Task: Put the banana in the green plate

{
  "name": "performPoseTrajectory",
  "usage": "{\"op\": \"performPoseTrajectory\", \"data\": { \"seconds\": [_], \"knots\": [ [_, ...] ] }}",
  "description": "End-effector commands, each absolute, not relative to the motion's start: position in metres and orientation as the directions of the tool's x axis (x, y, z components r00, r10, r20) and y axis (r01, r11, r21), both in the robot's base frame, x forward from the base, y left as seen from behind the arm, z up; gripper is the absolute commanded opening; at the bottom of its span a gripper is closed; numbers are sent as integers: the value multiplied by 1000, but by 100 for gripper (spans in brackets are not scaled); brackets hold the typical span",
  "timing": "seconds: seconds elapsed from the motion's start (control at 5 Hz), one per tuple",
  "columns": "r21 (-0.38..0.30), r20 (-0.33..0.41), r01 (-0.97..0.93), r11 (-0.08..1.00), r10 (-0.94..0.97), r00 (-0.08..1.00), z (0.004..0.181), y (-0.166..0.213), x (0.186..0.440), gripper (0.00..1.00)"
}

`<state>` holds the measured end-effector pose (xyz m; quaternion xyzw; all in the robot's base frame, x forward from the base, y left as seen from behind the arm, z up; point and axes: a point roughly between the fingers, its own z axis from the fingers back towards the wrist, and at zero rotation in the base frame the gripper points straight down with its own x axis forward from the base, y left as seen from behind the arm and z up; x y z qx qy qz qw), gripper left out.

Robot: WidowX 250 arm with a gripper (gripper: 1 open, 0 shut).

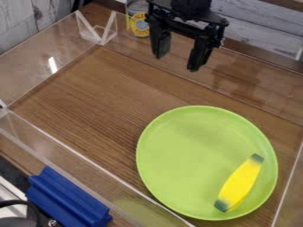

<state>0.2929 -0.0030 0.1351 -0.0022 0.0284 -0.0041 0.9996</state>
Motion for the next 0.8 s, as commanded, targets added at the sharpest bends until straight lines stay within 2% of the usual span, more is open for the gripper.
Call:
{"op": "performPoseTrajectory", "data": {
  "seconds": [0.0, 0.6],
  "knots": [
    [-9, -72, 15, 1000, -15, 997, 129, -12, 286, 100],
    [-37, -32, 109, 993, -110, 993, 122, -106, 237, 100]
  ]
}}
